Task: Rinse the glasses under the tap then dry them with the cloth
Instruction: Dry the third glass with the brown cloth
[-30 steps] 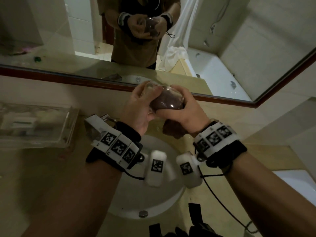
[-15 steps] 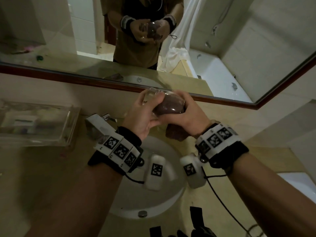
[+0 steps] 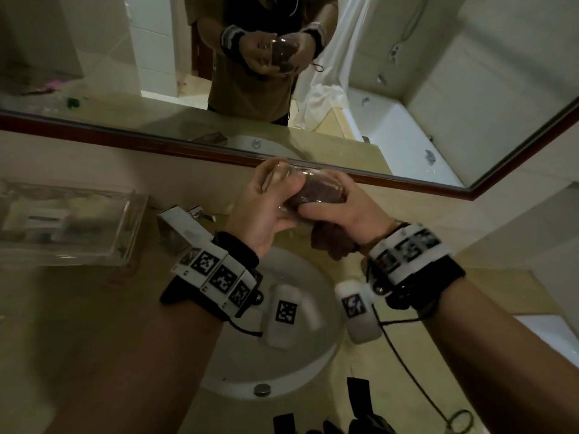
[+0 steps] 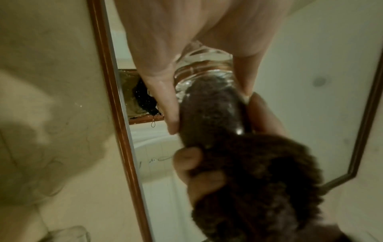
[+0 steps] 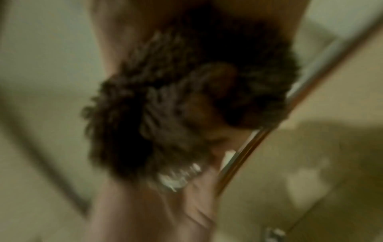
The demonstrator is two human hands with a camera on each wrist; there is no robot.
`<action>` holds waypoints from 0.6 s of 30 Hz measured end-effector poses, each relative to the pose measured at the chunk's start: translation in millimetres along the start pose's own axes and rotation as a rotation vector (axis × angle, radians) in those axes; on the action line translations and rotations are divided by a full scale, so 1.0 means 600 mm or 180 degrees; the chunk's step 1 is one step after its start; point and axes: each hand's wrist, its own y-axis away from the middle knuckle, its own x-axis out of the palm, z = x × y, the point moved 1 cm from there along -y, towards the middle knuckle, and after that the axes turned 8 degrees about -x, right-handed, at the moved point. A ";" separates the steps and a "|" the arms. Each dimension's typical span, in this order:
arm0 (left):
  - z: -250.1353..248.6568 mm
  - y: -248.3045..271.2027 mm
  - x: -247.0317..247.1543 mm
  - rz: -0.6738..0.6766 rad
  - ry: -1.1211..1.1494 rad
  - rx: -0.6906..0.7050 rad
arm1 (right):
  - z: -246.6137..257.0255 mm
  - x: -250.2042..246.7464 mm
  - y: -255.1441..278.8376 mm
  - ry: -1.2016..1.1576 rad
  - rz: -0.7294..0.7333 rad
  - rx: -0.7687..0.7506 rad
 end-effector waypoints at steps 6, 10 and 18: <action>-0.004 0.002 0.003 0.0206 0.0266 -0.0227 | 0.016 -0.003 0.005 0.0732 -0.0088 -0.0488; -0.013 0.003 0.009 0.0271 0.0431 -0.0342 | 0.034 0.007 0.010 0.1913 -0.0043 -0.1075; -0.017 0.008 0.004 0.0095 -0.0002 0.0078 | 0.021 0.004 0.003 0.0181 -0.0160 -0.0369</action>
